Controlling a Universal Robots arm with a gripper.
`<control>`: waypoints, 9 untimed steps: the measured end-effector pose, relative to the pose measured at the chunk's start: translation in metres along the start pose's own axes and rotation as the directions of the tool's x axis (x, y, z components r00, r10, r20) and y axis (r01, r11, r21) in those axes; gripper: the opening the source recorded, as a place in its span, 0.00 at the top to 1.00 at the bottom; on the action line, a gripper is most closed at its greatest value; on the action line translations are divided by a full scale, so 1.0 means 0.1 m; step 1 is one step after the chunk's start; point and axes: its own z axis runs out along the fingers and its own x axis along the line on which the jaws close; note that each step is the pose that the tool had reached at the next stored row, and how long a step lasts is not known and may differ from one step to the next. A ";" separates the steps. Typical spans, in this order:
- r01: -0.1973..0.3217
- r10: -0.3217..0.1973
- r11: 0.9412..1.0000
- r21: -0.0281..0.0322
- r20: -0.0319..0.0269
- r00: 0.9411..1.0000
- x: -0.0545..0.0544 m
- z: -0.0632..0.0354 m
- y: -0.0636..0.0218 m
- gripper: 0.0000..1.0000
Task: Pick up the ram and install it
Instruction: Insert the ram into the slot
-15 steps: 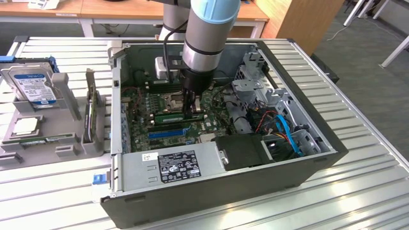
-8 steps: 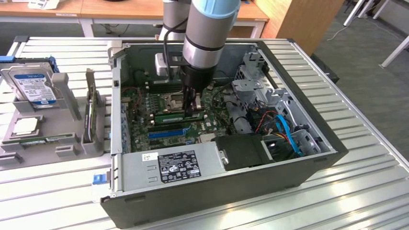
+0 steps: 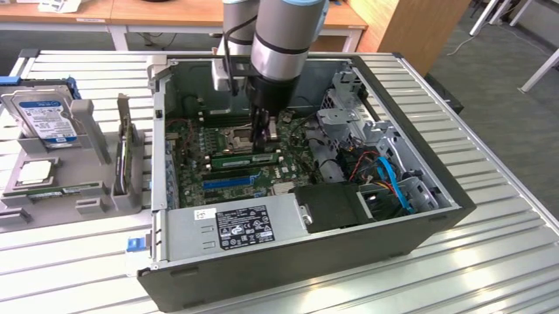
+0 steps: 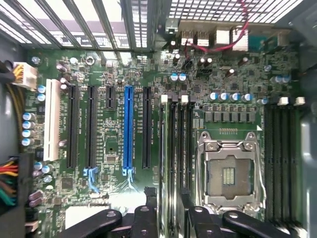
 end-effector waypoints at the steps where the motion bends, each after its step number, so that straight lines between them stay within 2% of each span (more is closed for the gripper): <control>1: 0.000 0.000 1.000 0.000 0.000 1.000 0.00 -0.033 0.002 0.69; 9: 0.000 0.000 1.000 0.000 0.000 1.000 -0.02 -0.299 0.017 0.69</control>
